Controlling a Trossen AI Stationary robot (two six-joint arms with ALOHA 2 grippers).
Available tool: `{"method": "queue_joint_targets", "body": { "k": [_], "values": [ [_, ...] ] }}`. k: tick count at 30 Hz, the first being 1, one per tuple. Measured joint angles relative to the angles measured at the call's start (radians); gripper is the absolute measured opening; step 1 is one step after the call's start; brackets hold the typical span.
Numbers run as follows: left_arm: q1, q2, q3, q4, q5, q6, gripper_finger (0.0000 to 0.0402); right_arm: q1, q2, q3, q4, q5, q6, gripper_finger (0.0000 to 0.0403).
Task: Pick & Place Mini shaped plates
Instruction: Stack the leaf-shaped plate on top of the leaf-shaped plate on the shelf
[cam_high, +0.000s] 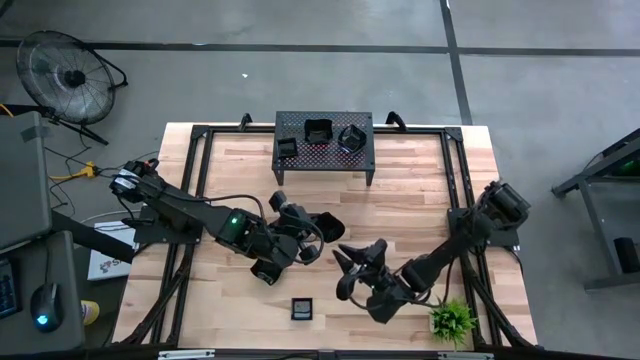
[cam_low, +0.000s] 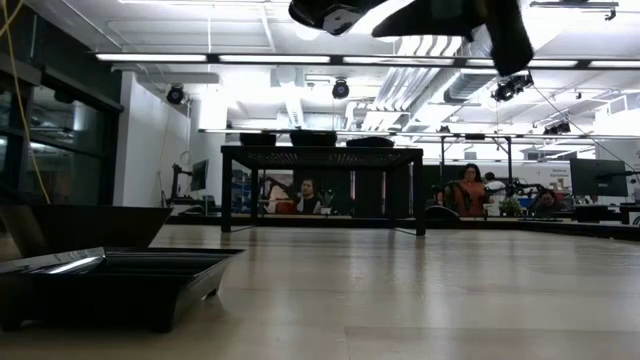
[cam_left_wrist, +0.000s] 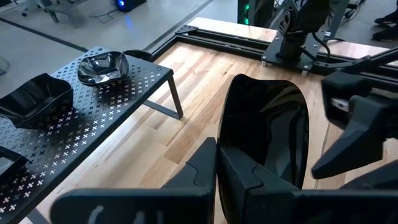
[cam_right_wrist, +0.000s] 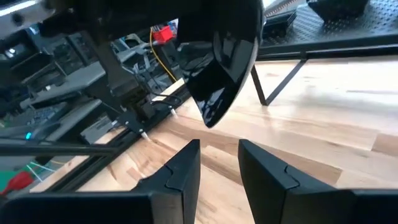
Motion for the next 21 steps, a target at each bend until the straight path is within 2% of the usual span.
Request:
{"method": "queue_joint_targets", "body": {
  "k": [5,8,16,21],
  "values": [
    [0.0,0.0,0.0,0.0,0.004,0.0,0.0004,-0.032,0.0,-0.002,0.013,-0.068,-0.005,0.0105],
    [0.0,0.0,0.0,-0.002,0.005,0.0,0.0004,-0.042,0.0,-0.002,0.014,-0.094,-0.006,0.012],
    [0.0,0.0,0.0,-0.003,0.012,0.019,0.0004,-0.024,0.0,-0.002,0.081,-0.029,-0.079,0.0195],
    [0.0,0.0,0.0,0.001,0.021,0.019,0.0004,-0.032,0.0,-0.002,0.113,-0.025,-0.12,0.0208]
  ]
}}
